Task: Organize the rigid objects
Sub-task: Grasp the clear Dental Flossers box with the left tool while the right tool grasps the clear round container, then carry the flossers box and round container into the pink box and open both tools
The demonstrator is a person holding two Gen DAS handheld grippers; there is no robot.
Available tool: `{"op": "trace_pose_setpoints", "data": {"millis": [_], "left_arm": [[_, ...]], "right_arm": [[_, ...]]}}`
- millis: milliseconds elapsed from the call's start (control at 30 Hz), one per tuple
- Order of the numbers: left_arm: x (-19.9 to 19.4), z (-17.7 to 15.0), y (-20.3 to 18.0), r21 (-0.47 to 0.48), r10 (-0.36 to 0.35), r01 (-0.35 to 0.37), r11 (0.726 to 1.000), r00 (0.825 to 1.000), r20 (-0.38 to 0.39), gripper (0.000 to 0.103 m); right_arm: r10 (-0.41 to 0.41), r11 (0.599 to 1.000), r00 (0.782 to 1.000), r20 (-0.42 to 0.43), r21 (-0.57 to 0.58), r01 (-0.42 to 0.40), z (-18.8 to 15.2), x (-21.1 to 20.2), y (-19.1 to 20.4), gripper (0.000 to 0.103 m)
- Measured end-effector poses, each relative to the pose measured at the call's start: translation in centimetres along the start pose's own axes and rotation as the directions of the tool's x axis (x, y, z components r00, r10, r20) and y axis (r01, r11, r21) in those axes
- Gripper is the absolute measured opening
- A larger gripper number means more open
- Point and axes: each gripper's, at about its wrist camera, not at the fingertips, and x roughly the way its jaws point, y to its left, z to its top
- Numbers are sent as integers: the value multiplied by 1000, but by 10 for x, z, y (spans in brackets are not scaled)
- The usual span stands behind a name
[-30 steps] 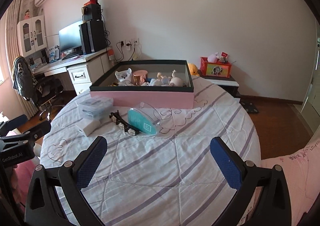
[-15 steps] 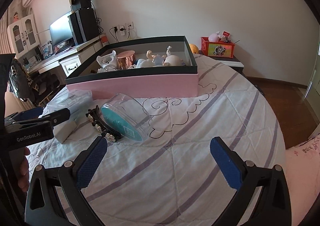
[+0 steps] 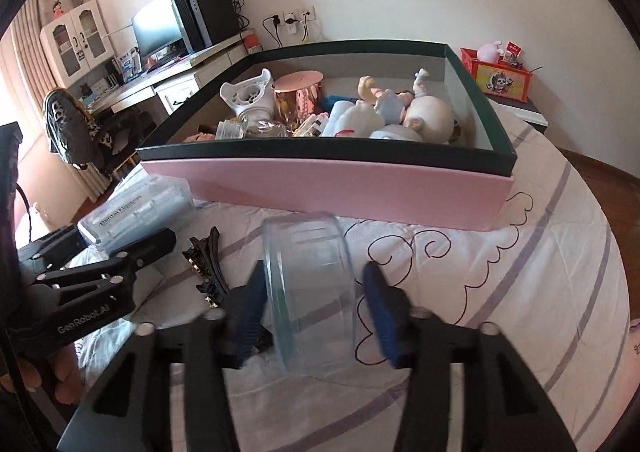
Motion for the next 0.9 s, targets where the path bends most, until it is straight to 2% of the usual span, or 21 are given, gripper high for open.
{"op": "trace_pose_setpoints", "data": {"millis": [100, 233, 300, 400, 567, 633, 733, 800, 900], "left_arm": [[-17, -5, 1, -3, 4, -4, 1000, 999, 38, 61], [-50, -10, -1, -24, 4, -2, 1000, 995, 95, 61], [-72, -13, -5, -41, 19, -13, 999, 990, 143, 61], [-111, -17, -13, -53, -2, 14, 999, 977, 212, 61], [-180, -27, -27, -41, 9, 5, 999, 942, 336, 61], [-207, -32, -32, -31, 21, -10, 999, 926, 376, 61], [-245, -41, -40, -20, 36, -30, 999, 897, 441, 61], [-269, -49, -46, -20, 58, -55, 998, 870, 489, 61], [-300, -58, -51, -24, 65, -61, 998, 840, 538, 61]], "right_arm": [[11, 1000, 1000, 25, -9, -10, -4, -6, 3, 38], [-2, 1000, 993, 119, 3, 2, -10, -36, 7, 38], [-20, 1000, 984, 178, 1, 20, -13, -59, 14, 38], [-20, 999, 960, 278, -23, 27, -20, -99, 34, 38], [-8, 995, 911, 412, -85, 47, -30, -166, 69, 38], [7, 994, 899, 437, -100, 41, -33, -189, 78, 38], [7, 992, 878, 479, -111, 53, -42, -221, 88, 38], [9, 992, 859, 512, -116, 58, -50, -243, 95, 38], [4, 989, 829, 560, -123, 79, -61, -272, 105, 38]]}}
